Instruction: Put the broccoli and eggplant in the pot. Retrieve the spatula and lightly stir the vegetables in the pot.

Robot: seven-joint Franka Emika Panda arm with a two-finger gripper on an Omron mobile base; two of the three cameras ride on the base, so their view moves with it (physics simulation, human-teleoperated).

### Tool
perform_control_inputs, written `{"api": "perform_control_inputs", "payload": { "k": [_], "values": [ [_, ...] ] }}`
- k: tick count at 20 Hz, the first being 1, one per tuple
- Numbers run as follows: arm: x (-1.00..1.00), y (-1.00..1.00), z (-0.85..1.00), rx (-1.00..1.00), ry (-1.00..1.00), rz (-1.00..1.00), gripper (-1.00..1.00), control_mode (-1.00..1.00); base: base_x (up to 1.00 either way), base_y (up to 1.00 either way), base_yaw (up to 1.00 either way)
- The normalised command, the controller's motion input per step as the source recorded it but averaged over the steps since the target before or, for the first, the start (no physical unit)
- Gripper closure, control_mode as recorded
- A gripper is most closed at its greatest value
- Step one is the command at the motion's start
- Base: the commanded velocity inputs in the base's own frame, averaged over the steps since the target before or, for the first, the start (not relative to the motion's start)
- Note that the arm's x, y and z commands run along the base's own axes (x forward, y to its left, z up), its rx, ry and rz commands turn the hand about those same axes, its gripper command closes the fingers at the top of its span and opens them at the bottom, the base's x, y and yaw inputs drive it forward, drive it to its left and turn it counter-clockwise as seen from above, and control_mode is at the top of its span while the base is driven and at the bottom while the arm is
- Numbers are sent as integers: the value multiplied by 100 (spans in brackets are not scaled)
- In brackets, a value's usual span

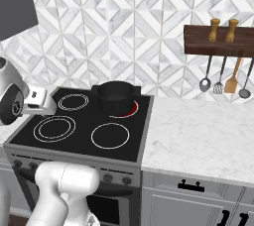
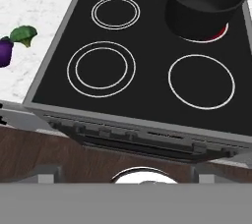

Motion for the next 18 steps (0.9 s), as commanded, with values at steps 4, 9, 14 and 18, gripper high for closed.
{"api": "perform_control_inputs", "payload": {
  "k": [4, 9, 14, 18],
  "values": [
    [4, 56, -11, 0, 0, -3, -100, -100, 0, 0, 0],
    [6, 53, -7, 0, 3, 0, -100, -100, 0, 0, 0],
    [13, 66, -10, 1, 3, 0, -100, -100, 0, 0, 0],
    [2, 34, -6, 14, 0, -5, -100, -100, 0, 0, 0]
  ]
}}
